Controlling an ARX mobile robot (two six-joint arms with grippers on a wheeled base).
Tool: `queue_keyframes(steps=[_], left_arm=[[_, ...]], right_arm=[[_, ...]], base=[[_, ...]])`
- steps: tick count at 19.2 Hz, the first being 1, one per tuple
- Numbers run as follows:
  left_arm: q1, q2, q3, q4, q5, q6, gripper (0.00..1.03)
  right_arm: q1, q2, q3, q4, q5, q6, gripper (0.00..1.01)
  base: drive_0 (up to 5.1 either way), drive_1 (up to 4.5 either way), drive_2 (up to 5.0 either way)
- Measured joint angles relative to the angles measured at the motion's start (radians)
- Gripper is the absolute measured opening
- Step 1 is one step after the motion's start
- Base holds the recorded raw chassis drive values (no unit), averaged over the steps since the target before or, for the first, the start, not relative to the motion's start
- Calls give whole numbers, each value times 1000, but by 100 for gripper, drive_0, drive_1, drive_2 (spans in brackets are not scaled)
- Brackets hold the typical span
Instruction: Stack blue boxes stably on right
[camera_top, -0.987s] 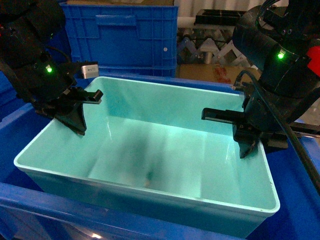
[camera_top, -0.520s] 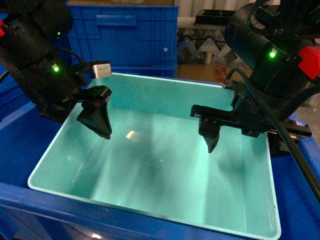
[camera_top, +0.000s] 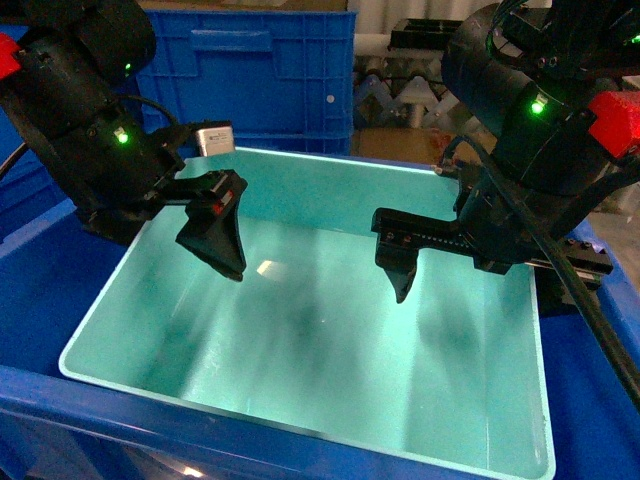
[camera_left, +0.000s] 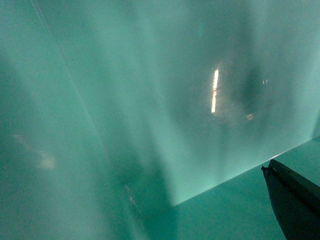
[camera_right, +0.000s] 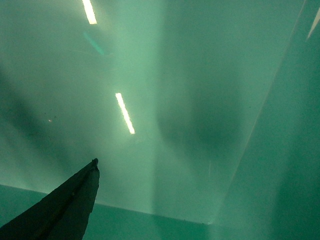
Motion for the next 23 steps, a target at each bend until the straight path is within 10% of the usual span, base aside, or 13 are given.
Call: queue_keyframes(steps=[6,9,11,23], left_arm=[[12,-122,-23,-66,9,-59,98],[40,-84,-39,-66,1,36,98],[59,6,-19,-42,-32,106,98],[78,6,24,-72,-27,138,98]], right_arm=[[12,-52,115,-141,45,-89,98],[27,37,129,-206,-20,-161,98],[10,77,142,-219,121,-248,98],[-18,78,169,-231,119,-239,98]], base=[[0,0,0],[0,0,0],[0,0,0],[0,0,0]])
